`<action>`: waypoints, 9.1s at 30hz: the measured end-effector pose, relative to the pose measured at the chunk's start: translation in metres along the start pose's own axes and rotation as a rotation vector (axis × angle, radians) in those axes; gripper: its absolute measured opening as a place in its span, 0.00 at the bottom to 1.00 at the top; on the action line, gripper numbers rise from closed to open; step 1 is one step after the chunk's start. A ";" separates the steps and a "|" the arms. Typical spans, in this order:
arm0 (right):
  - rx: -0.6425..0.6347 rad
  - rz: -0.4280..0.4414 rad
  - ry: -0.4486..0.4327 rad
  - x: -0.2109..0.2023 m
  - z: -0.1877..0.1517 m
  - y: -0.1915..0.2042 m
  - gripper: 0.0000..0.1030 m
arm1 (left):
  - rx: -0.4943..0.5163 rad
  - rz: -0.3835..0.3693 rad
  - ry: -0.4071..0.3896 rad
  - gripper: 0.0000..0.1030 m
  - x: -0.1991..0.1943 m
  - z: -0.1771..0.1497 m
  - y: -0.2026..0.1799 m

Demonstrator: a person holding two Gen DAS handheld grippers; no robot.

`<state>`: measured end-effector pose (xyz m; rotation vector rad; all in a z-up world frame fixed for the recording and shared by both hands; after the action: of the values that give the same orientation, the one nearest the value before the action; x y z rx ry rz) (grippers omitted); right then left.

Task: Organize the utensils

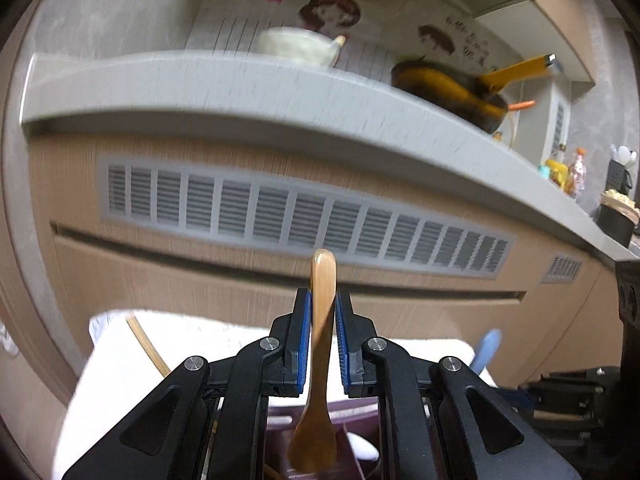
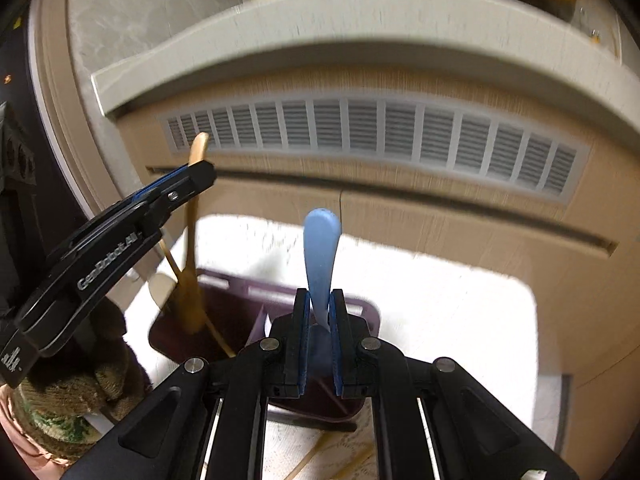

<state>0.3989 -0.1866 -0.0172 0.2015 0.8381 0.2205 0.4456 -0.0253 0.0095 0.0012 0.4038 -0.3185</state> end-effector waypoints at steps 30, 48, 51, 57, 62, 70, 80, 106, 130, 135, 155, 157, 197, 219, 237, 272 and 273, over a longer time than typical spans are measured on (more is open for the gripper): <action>0.006 -0.220 0.137 -0.005 -0.161 -0.057 0.72 | -0.053 0.057 0.325 0.65 -0.125 -0.167 0.024; 0.098 -0.161 0.243 -0.019 -0.204 -0.055 0.07 | -0.114 -0.009 0.444 0.67 -0.168 -0.228 0.017; 0.100 -0.149 0.224 -0.041 -0.211 -0.060 0.06 | -0.088 -0.031 0.456 0.67 -0.163 -0.229 0.003; 0.134 -0.170 0.194 -0.068 -0.226 -0.079 0.06 | 0.019 -0.133 0.420 0.68 -0.134 -0.209 -0.030; 0.188 -0.175 0.169 -0.078 -0.231 -0.095 0.06 | 0.015 -0.129 0.469 0.68 -0.080 -0.195 -0.027; 0.220 -0.175 0.150 -0.082 -0.242 -0.101 0.08 | -0.163 -0.051 0.501 0.68 -0.037 -0.191 -0.001; 0.198 -0.210 0.155 -0.084 -0.235 -0.107 0.12 | -0.099 -0.166 0.530 0.68 -0.041 -0.199 -0.037; 0.285 -0.179 0.158 -0.088 -0.253 -0.113 0.28 | 0.224 -0.200 0.733 0.16 -0.019 -0.200 -0.139; 0.174 -0.198 0.043 -0.104 -0.210 -0.112 0.76 | -0.004 -0.161 0.259 0.05 -0.151 -0.156 -0.112; 0.114 -0.173 0.131 -0.059 -0.190 -0.092 0.55 | -0.105 -0.172 0.195 0.05 -0.179 -0.141 -0.084; 0.071 -0.066 0.129 -0.087 -0.176 -0.042 0.07 | -0.098 -0.169 0.100 0.05 -0.230 -0.115 -0.068; 0.063 -0.036 0.090 -0.107 -0.169 -0.032 0.07 | -0.078 -0.175 0.090 0.05 -0.233 -0.108 -0.075; -0.040 0.018 -0.275 -0.107 0.076 0.041 0.07 | 0.000 -0.002 -0.315 0.05 -0.071 0.088 0.001; -0.074 -0.070 -0.057 -0.043 -0.020 0.014 0.37 | -0.141 -0.019 0.049 0.29 -0.065 -0.053 0.022; -0.395 -0.021 0.241 0.056 -0.161 0.100 0.49 | -0.183 0.090 0.462 0.69 -0.173 -0.229 0.053; -0.027 -0.174 0.115 -0.070 -0.199 -0.023 0.24 | -0.471 -0.005 0.593 0.72 -0.116 -0.233 0.025; -0.006 -0.171 0.118 -0.070 -0.204 -0.027 0.24 | -0.464 0.007 0.593 0.72 -0.110 -0.231 0.024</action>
<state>0.2034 -0.2133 -0.1076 0.1108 0.9663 0.0750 0.2676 0.0459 -0.1617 -0.3640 1.0593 -0.2063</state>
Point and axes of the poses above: each gripper's, at about its wrist camera, not at the fingertips, and x roughly the way its jaws point, y to its left, z to its top, the point moved 8 cm from there along x, roughly the way its jaws point, and after that the axes turned 12 degrees about x, right-handed, at the moved point
